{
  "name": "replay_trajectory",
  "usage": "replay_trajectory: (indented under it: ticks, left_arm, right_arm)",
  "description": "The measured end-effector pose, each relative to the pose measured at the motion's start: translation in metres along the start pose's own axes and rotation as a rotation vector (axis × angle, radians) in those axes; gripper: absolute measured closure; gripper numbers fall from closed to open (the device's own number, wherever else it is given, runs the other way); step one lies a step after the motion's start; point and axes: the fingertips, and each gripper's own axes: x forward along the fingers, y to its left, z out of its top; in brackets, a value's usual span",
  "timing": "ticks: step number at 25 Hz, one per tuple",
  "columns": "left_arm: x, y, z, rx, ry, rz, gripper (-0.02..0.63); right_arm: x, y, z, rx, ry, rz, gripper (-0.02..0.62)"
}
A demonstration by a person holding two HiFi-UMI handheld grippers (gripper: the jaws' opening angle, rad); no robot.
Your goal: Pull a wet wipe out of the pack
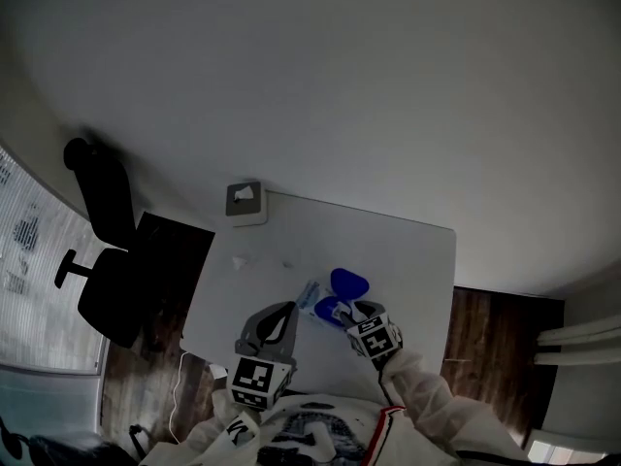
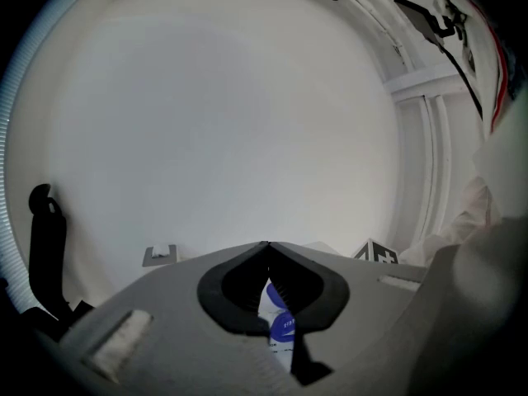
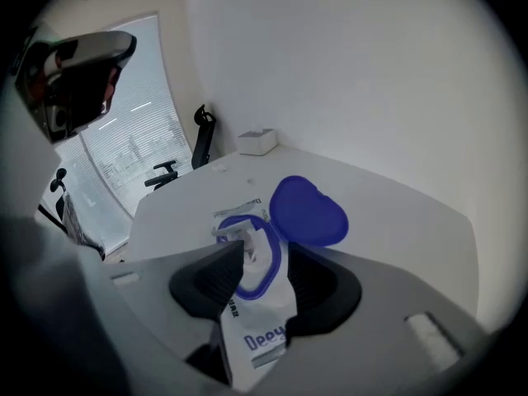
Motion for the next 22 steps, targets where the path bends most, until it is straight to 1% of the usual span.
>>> replay_trajectory:
  ticks: [3,9,17,22]
  left_arm:
    - [-0.004,0.002,-0.003,-0.011,0.009,0.011,0.601]
    - [-0.008,0.002,-0.003,-0.02,0.007,0.021,0.601]
    - [-0.008,0.004,-0.002,-0.033,0.008,0.027,0.601]
    - [-0.002,0.004,0.001,-0.007,0.001,0.018,0.601]
  right_arm:
    - [0.008,0.001,-0.004,-0.012,0.021,0.005,0.446]
    - [0.018,0.006,-0.009,-0.028,0.051,0.021,0.459]
    - [0.022,0.005,-0.012,-0.076,0.052,-0.006,0.489]
    - [0.022,0.003,-0.009,-0.088,0.041,-0.034,0.504]
